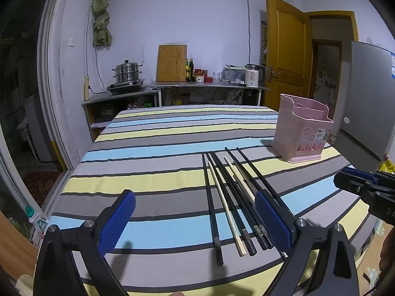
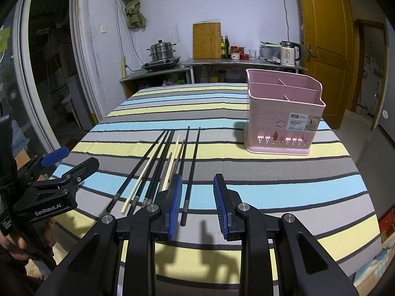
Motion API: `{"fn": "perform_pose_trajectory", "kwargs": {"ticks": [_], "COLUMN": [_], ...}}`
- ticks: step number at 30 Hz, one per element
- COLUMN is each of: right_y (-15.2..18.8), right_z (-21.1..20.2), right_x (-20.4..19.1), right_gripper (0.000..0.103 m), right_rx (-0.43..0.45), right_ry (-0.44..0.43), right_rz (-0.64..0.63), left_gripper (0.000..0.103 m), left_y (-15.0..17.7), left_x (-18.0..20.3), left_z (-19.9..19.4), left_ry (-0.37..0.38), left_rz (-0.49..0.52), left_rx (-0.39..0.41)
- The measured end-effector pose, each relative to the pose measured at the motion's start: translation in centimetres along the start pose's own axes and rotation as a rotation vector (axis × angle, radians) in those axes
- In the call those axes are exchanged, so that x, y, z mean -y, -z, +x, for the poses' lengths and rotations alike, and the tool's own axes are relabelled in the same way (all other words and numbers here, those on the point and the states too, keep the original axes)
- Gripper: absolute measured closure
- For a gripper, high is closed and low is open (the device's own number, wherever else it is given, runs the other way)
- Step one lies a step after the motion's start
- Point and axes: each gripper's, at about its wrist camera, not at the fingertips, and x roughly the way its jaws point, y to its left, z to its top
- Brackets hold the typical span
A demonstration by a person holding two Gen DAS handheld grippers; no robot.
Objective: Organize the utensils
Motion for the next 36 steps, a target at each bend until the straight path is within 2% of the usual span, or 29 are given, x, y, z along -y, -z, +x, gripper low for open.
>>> {"fn": "perform_pose_trajectory", "kwargs": {"ticks": [36], "right_y": [0.02], "right_z": [0.23], "right_x": [0.03], "right_gripper": [0.076], "right_rx": [-0.005], "right_ry": [-0.002], "right_rz": [0.003], "left_gripper": [0.005], "left_y": [-0.17], "left_x": [0.43], "left_z": [0.27], "left_ry": [0.008], "left_rz": [0.002], "left_rx": [0.002]}}
